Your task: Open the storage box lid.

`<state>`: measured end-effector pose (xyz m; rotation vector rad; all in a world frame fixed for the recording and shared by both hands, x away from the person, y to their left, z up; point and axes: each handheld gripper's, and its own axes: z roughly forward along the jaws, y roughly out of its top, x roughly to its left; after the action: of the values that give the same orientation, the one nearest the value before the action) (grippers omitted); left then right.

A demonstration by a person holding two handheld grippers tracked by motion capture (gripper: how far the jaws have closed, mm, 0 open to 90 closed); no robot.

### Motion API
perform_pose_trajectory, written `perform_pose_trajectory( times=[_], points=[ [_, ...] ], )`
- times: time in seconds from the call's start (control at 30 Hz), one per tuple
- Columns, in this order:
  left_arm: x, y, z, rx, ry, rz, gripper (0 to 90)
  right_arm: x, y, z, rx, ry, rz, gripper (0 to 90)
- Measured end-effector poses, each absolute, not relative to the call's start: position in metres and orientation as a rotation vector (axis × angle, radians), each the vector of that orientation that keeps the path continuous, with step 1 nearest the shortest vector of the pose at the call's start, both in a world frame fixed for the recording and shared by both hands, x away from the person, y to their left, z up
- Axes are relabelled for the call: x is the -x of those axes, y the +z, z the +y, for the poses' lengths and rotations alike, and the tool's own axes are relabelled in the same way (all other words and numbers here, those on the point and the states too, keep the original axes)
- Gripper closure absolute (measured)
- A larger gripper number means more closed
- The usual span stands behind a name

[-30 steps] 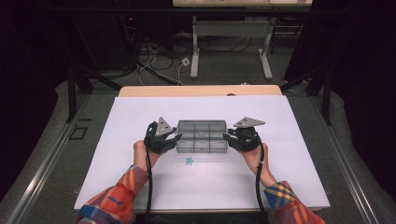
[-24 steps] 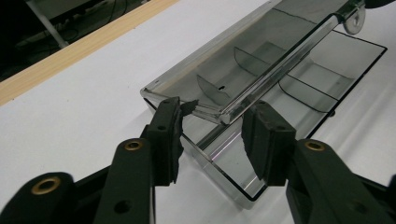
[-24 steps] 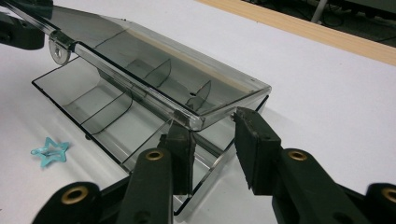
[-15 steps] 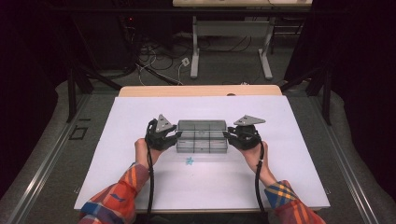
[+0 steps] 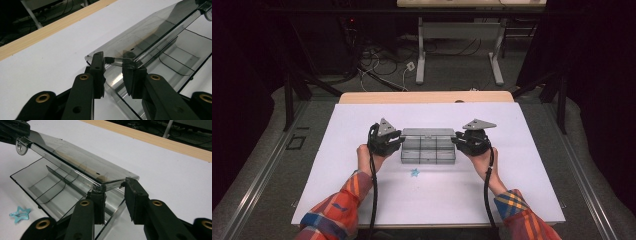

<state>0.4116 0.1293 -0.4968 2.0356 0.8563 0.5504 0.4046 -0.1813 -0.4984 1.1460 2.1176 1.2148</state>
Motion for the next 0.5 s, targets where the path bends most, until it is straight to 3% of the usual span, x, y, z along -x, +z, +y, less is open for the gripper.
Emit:
perform_pose_trajectory(
  times=[0.5],
  points=[
    [-0.431, -0.484, 0.13, -2.091, 0.5, 0.876, 75.3, -0.424, -0.491, -0.18, -1.173, 1.197, 2.141, 72.3]
  ],
)
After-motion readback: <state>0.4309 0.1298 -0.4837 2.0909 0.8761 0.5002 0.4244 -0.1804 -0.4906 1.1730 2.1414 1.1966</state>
